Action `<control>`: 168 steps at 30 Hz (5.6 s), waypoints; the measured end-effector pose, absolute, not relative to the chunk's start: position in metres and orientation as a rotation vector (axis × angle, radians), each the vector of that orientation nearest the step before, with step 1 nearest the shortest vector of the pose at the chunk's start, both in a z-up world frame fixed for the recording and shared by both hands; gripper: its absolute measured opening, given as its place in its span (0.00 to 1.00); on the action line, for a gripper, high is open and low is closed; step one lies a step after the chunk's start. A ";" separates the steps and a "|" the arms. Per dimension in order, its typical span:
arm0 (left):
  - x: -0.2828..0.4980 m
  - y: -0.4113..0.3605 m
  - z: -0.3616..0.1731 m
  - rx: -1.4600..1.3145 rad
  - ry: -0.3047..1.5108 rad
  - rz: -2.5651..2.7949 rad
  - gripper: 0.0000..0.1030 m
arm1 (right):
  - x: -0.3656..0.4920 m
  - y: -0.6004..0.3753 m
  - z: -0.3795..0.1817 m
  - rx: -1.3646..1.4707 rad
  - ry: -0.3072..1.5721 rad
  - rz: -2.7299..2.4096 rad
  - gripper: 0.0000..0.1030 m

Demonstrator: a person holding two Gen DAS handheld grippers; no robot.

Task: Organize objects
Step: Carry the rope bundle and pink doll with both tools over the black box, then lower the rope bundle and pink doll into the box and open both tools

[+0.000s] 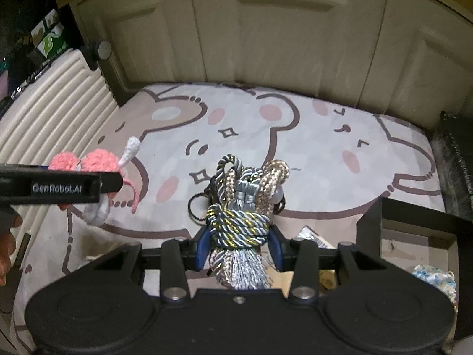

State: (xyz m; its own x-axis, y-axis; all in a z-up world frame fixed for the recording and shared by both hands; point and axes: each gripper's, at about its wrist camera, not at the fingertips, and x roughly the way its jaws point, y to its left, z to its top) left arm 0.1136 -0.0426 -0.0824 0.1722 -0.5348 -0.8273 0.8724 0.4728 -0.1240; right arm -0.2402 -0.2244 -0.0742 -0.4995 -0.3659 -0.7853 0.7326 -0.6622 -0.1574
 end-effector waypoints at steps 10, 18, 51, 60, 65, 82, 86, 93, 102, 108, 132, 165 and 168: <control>0.099 -0.030 -0.063 0.430 0.861 -1.070 0.77 | -0.234 -0.212 -0.054 0.881 0.607 -2.208 0.41; 0.096 -0.022 -0.054 0.410 0.841 -1.100 0.77 | -0.233 -0.200 -0.042 0.830 0.595 -2.239 0.41; 0.016 -0.058 -0.040 0.429 0.838 -1.247 0.77 | -0.266 -0.115 -0.006 0.742 0.580 -2.279 0.41; -0.023 -0.075 -0.034 0.420 0.847 -1.321 0.77 | -0.289 -0.072 0.003 0.748 0.554 -2.319 0.41; -0.041 -0.080 -0.032 0.407 0.846 -1.364 0.77 | -0.297 -0.054 0.007 0.746 0.533 -2.326 0.41; -0.082 -0.107 -0.026 0.266 0.897 -1.515 0.77 | -0.329 -0.060 -0.004 0.893 0.714 -2.198 0.42; -0.093 -0.116 -0.029 0.249 0.902 -1.545 0.77 | -0.334 -0.057 -0.026 0.940 0.741 -2.168 0.42; -0.101 -0.135 -0.040 0.213 0.928 -1.561 0.77 | -0.345 -0.055 -0.058 1.041 0.761 -2.102 0.42; -0.103 -0.163 -0.070 0.066 1.124 -1.612 0.77 | -0.351 -0.059 -0.075 1.086 0.759 -2.020 0.42; -0.109 -0.179 -0.089 0.080 1.203 -1.574 0.77 | -0.360 -0.055 -0.077 1.107 0.734 -2.006 0.42; -0.110 -0.181 -0.092 0.191 1.143 -1.494 0.86 | -0.364 -0.047 -0.061 1.088 0.651 -1.966 0.38; -0.078 -0.167 -0.083 0.091 1.245 -1.560 0.53 | -0.367 -0.055 -0.030 0.883 0.454 -1.991 0.14; -0.069 -0.163 -0.083 0.091 1.238 -1.545 0.53 | -0.360 -0.071 -0.036 0.884 0.487 -1.941 0.14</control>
State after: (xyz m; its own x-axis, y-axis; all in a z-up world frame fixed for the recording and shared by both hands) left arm -0.0693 -0.1626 -0.0833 -0.3969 -0.6743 -0.6227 0.7546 0.1465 -0.6397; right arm -0.3600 -0.0713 -0.0359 -0.3206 -0.5817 -0.7476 0.8658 -0.5001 0.0178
